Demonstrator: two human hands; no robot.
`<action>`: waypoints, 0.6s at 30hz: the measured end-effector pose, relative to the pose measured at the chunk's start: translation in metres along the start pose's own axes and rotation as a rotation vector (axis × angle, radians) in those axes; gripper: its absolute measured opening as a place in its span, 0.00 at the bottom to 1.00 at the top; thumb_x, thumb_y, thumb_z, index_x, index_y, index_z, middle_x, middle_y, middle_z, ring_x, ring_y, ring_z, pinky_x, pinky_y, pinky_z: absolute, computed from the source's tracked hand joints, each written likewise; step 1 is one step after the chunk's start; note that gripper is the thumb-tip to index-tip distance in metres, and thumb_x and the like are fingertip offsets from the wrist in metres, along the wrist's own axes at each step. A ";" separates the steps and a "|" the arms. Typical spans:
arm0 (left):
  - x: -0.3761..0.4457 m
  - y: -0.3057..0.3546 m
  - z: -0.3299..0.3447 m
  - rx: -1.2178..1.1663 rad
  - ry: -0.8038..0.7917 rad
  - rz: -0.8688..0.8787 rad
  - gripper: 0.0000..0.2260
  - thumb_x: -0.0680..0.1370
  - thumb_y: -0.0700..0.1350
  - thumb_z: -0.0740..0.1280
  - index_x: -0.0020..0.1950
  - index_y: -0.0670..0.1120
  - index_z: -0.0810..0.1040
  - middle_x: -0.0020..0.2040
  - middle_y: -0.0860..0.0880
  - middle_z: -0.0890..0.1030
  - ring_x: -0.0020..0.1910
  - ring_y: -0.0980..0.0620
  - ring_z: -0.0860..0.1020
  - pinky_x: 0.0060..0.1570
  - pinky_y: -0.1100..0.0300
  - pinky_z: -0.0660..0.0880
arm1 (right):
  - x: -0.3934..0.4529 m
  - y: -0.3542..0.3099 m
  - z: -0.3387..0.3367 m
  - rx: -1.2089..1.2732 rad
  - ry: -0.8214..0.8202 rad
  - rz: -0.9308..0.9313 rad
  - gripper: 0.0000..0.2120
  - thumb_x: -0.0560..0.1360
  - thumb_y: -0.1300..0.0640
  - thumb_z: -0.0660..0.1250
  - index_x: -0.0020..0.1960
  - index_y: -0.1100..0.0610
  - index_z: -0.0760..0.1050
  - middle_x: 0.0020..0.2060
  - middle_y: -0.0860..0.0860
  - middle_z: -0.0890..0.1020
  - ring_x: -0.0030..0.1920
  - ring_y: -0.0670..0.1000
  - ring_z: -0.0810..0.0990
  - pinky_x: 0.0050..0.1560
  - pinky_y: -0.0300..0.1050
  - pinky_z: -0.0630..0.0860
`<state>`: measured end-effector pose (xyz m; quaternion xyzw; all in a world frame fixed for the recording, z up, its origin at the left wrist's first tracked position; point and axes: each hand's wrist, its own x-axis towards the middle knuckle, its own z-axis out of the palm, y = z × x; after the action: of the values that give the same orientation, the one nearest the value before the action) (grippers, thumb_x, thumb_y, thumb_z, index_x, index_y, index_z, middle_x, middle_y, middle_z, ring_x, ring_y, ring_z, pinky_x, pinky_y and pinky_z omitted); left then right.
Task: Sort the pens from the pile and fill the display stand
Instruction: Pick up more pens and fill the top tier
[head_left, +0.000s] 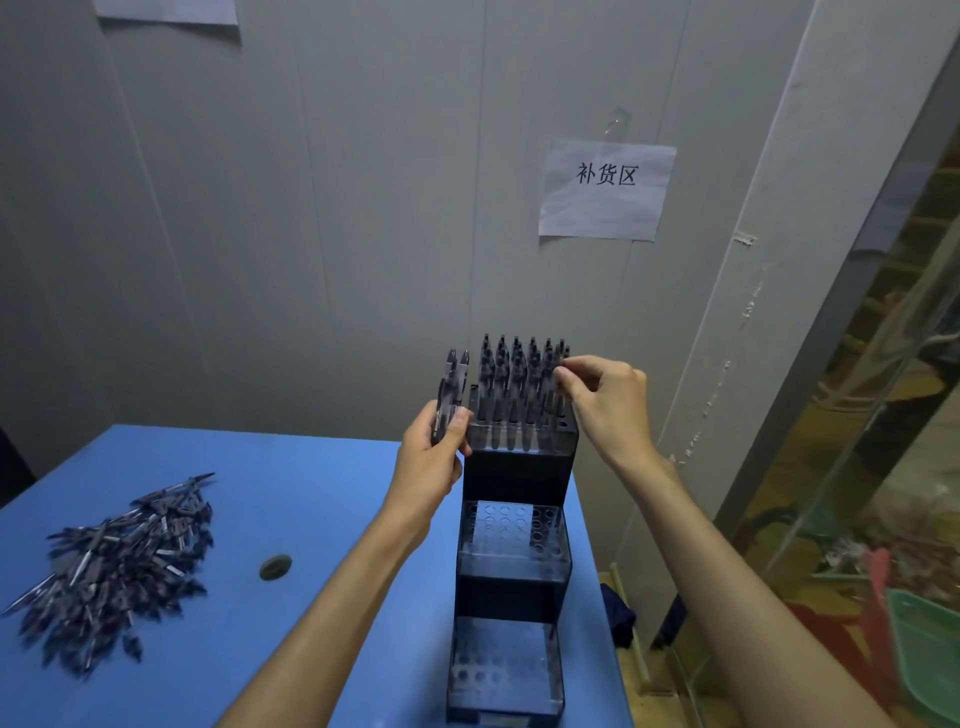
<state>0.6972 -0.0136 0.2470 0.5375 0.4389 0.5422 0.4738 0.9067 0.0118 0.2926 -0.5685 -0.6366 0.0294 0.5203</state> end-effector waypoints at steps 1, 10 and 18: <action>0.000 -0.001 0.000 0.002 0.005 -0.005 0.08 0.85 0.52 0.62 0.51 0.50 0.76 0.36 0.49 0.75 0.28 0.54 0.64 0.25 0.66 0.62 | -0.003 0.001 0.001 -0.013 -0.009 0.000 0.07 0.77 0.58 0.72 0.53 0.58 0.85 0.42 0.49 0.87 0.42 0.44 0.84 0.54 0.45 0.82; 0.000 0.001 0.009 -0.047 -0.019 -0.025 0.07 0.85 0.48 0.62 0.50 0.47 0.73 0.39 0.49 0.78 0.27 0.60 0.67 0.26 0.67 0.64 | -0.011 0.008 -0.002 -0.048 -0.016 0.045 0.08 0.76 0.55 0.73 0.51 0.58 0.86 0.40 0.50 0.87 0.40 0.42 0.83 0.49 0.35 0.79; -0.005 0.008 0.023 -0.133 -0.050 -0.001 0.06 0.80 0.48 0.69 0.52 0.47 0.81 0.39 0.46 0.80 0.26 0.56 0.67 0.25 0.66 0.64 | -0.017 -0.010 -0.013 0.277 -0.149 0.144 0.08 0.77 0.52 0.72 0.49 0.56 0.86 0.37 0.49 0.86 0.38 0.47 0.86 0.45 0.45 0.84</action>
<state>0.7199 -0.0203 0.2547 0.5182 0.3902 0.5562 0.5195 0.9055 -0.0120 0.2946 -0.5318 -0.6210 0.1960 0.5415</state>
